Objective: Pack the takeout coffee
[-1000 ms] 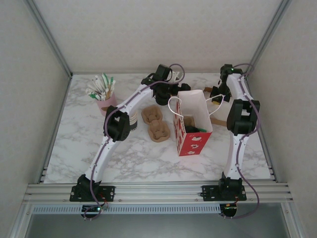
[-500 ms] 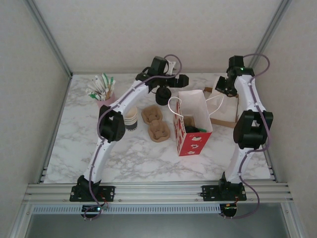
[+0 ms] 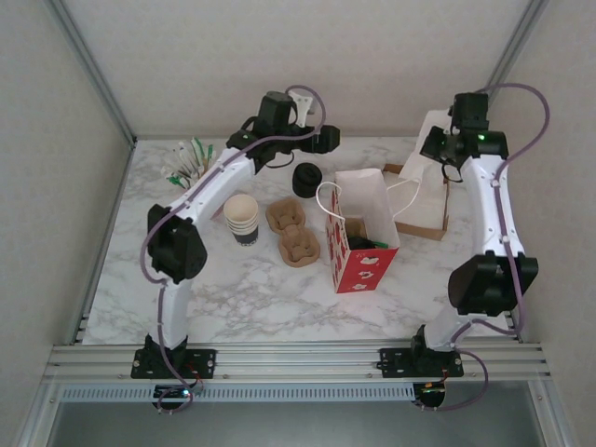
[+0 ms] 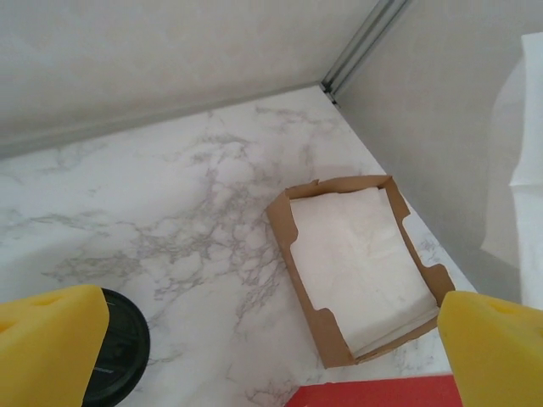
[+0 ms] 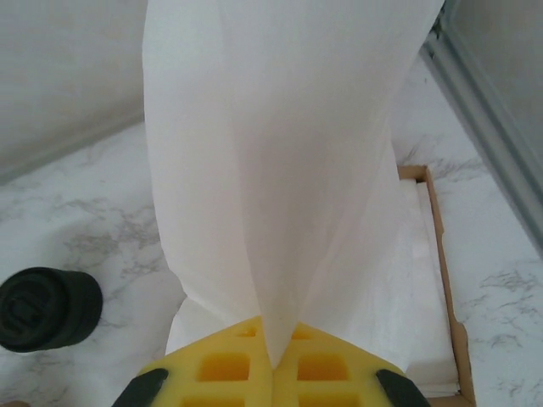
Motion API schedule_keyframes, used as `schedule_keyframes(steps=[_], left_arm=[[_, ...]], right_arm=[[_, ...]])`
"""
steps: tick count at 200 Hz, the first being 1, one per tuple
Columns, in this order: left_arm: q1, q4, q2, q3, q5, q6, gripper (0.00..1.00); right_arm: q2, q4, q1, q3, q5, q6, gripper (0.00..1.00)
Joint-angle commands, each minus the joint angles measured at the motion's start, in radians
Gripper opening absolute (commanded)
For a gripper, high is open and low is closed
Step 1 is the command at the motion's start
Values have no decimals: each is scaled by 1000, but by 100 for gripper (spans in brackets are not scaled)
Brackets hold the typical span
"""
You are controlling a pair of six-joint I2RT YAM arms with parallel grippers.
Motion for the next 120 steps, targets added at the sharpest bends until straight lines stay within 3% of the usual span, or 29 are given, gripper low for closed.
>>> schedule_keyframes(steps=[1,67,120], left_arm=[[3,99,-163,-80,-59,86,100],[-90,188,-477,-336,-156,242,100],[-176,168,-608,-397,-145,310,99]], right_arm=[[-84,-25,4,-8,7,-5,0],[-262,-84,7,44,-154,-20,0],[-316,-147,46,112,-451,-41,0]])
